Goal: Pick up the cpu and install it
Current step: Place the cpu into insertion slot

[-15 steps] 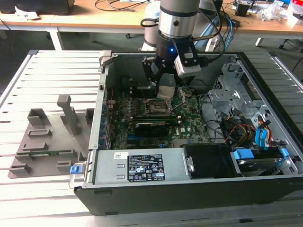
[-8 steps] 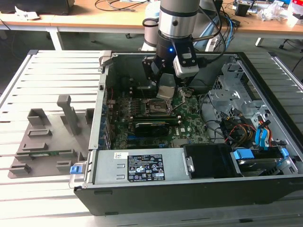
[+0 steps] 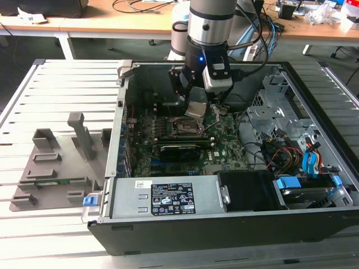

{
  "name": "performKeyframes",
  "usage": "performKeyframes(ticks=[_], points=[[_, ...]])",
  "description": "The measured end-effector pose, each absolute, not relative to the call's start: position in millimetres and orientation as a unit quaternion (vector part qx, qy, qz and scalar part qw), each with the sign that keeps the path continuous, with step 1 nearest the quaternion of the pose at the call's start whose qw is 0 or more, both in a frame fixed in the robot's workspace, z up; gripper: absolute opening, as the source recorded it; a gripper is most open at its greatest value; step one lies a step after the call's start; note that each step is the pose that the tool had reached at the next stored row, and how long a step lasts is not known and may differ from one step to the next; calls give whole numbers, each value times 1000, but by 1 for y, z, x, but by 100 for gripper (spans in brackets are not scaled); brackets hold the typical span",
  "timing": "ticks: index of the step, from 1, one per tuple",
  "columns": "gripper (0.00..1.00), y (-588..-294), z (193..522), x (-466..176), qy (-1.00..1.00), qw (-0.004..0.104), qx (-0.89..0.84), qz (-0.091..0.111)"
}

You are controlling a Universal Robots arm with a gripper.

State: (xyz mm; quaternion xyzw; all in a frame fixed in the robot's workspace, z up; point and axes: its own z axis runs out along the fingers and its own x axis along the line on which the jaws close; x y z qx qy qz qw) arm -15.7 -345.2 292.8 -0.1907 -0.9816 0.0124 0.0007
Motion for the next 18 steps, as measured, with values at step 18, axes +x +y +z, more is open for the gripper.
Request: performKeyframes(ticks=[18], points=[[54, -345, 292, -16, -969, 1, -245, 12]])
